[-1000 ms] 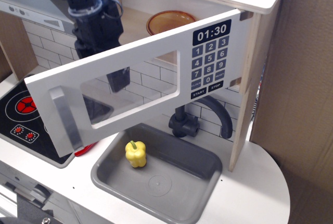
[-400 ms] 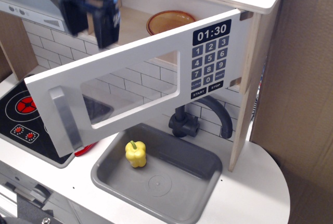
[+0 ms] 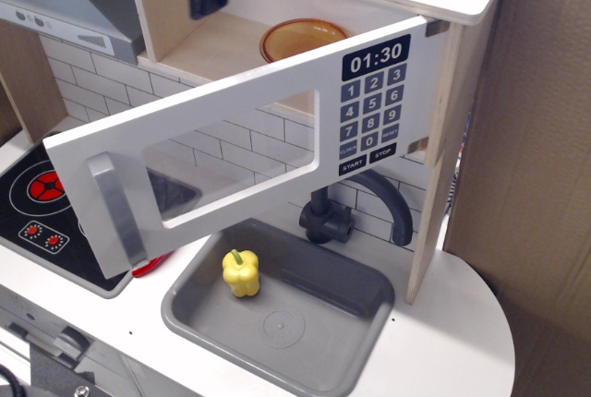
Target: Close microwave
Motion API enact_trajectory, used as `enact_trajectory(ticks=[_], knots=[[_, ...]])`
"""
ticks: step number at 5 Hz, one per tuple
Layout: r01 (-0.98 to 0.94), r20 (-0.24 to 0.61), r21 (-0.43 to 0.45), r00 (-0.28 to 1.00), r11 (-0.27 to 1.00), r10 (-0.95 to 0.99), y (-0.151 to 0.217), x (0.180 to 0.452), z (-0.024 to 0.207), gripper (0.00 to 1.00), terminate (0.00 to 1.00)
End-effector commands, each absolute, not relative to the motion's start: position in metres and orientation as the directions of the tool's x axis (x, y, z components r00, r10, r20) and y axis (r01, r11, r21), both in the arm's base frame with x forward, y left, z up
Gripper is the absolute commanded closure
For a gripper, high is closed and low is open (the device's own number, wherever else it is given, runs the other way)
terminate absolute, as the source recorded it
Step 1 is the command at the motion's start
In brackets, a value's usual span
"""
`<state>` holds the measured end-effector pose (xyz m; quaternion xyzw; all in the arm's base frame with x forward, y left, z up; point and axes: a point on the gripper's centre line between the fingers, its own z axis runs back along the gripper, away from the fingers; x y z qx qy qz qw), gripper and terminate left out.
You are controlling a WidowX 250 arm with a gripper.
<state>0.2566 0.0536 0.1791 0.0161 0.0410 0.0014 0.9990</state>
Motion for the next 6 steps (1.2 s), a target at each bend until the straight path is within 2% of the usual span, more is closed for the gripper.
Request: enact_trajectory(ticks=[1,3,4,5,6], knots=[[-0.155,-0.051,0.021,0.986,0.988,0.156,-0.001,0.237,0.181,0.0,0.0],[-0.256,-0.005,0.058,0.967,0.965,0.256,-0.019,0.24,0.129,0.0,0.0],[-0.251,0.024,0.039,0.968,0.967,0.25,-0.012,0.242,0.098,0.0,0.0],[-0.281,0.065,0.069,0.959,0.957,0.277,-0.004,0.242,0.073,0.0,0.0],[-0.291,0.104,0.115,0.954,0.95,0.28,0.008,0.246,0.064,0.0,0.0]])
